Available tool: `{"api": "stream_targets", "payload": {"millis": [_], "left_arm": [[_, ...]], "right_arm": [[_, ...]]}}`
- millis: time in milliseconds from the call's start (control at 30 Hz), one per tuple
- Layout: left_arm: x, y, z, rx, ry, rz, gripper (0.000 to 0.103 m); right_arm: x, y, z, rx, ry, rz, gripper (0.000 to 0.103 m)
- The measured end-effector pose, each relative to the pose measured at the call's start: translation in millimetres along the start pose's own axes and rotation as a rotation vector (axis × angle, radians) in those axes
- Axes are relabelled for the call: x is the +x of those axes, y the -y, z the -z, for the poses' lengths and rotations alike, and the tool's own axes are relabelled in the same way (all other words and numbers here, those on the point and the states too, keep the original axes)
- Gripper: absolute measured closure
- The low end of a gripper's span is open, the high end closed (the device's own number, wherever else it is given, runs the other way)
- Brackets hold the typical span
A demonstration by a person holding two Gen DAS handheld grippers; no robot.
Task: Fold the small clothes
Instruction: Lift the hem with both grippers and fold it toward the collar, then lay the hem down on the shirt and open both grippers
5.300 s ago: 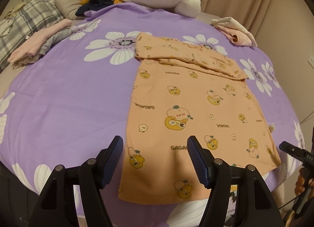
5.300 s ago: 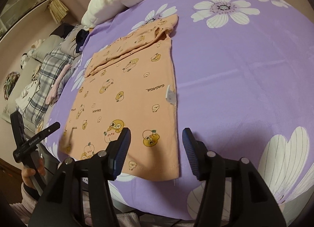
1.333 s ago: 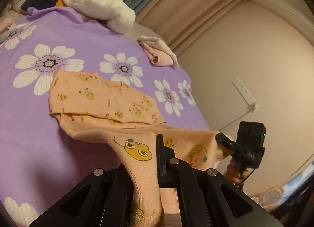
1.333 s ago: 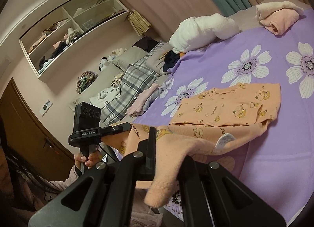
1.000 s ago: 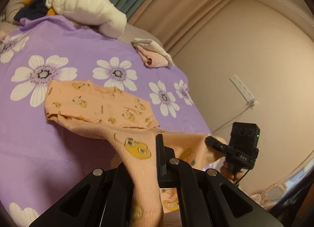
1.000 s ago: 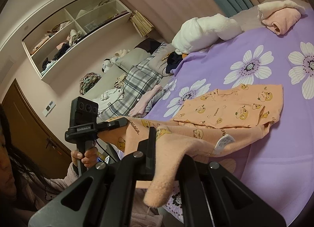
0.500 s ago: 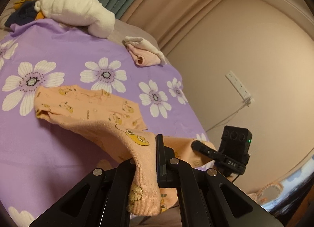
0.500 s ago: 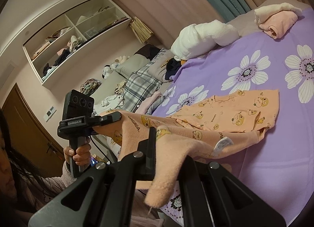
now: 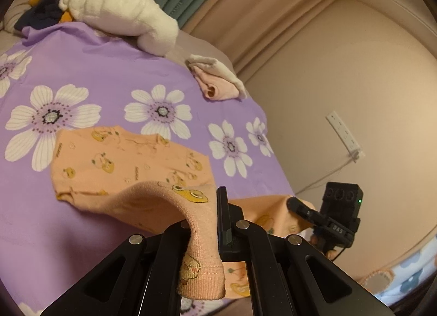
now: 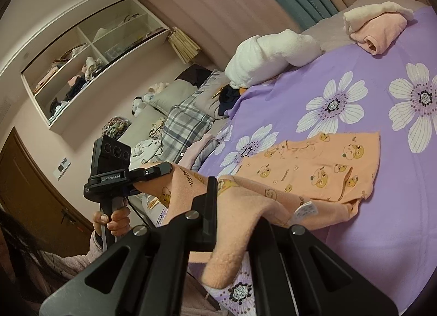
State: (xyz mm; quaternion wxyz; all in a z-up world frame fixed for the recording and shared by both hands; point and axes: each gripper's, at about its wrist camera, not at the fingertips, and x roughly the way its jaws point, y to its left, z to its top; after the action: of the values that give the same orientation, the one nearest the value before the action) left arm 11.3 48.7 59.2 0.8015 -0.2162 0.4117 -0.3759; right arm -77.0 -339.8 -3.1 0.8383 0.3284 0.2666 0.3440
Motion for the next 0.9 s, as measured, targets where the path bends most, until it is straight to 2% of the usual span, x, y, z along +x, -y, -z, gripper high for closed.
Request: {"api": "stream_targets", "payload": {"millis": [300,433,667,900], "left_arm": [[-3.3,-23.8,-11.0,-0.052,0.001,-0.034,0.103],[5.4,-45.8,-23.0,-0.119,-0.004,-0.055,0.103],[41.5,-101.8,-45.9,-0.265,-0.039,-0.116,0.103],[93.8,-167.6,-60.2,-0.443,-0.148,-0.197,0.103]], "right_arm": [[5.3,17.7,-14.2,0.067,-0.013,0.008,0.099],[10.3,32.0,-25.1,0.121,-0.018,0.03,0.098],[47.2,84.9,-46.6,0.313,-0.083,0.117,0.098],[95.0,146.5,-58.5,0.506,-0.152,0.203,0.097]]}}
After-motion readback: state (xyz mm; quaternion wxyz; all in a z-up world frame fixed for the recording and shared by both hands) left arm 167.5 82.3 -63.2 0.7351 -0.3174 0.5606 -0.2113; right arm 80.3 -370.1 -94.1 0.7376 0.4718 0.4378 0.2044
